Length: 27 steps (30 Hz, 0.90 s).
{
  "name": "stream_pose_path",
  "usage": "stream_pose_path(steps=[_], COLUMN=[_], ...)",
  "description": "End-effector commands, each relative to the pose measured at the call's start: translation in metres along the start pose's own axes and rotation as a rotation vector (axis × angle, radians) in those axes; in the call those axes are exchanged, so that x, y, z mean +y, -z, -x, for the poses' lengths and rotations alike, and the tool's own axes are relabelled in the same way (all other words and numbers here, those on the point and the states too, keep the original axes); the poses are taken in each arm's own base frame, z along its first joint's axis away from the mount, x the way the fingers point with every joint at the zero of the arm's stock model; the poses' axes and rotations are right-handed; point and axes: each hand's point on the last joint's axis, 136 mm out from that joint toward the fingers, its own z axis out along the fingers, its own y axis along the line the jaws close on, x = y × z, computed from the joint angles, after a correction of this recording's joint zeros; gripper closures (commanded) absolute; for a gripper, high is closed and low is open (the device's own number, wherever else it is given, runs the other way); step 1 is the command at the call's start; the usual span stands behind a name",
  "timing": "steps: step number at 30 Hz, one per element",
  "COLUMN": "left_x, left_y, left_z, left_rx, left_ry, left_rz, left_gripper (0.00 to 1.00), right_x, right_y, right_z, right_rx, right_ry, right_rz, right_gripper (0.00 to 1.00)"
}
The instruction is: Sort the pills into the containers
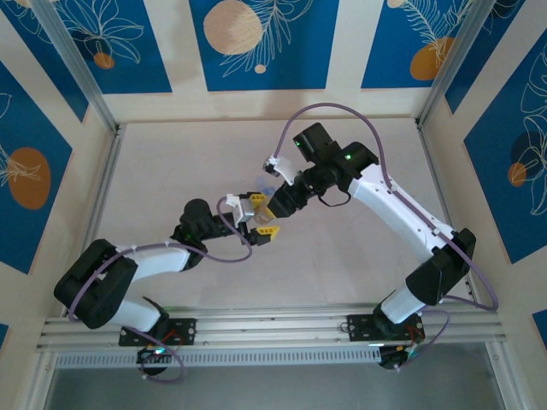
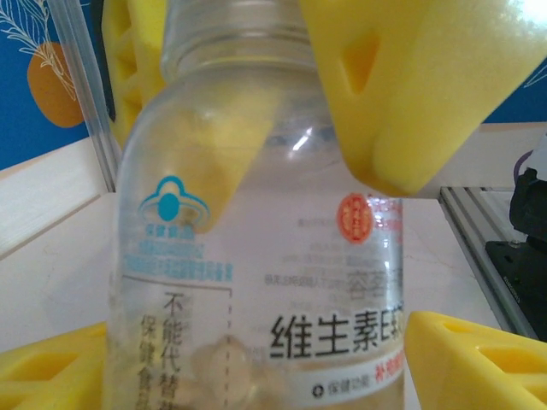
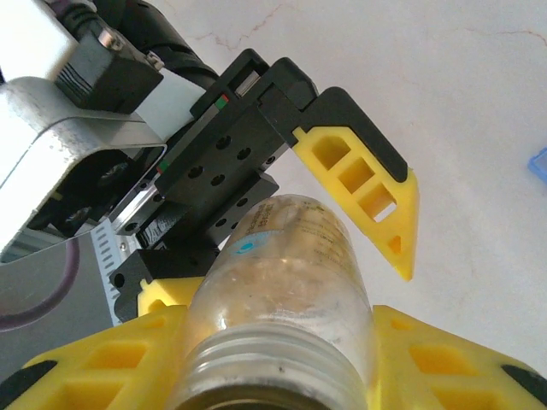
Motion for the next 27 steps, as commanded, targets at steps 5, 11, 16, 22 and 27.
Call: stream_pose_path(steps=[5,11,16,22,27], left_x=[-0.009,-0.015,-0.017,-0.016,-0.017], left_y=[-0.002,-0.001,-0.001,-0.001,-0.002], left_z=[0.016,0.015,0.013,0.014,0.016], left_rx=[-0.01,-0.007,0.004,0.0,-0.004], left_ry=[-0.076,-0.091,-0.098,-0.105,-0.108], left_rz=[-0.049,-0.067,-0.074,-0.067,-0.067], left_gripper=[0.31,0.38,0.42,0.54,0.59], right_x=[0.014,0.014,0.015,0.013,0.012], right_y=[0.008,0.011,0.013,0.015,0.018], right_z=[0.005,0.005,0.003,0.004,0.005], right_rx=[-0.013,-0.017,-0.018,-0.029,-0.044], right_ry=[0.032,0.033,0.031,0.026,0.018], right_rz=[0.042,0.031,0.029,0.023,0.015], right_gripper=[0.55,0.55,0.55,0.55,0.52])
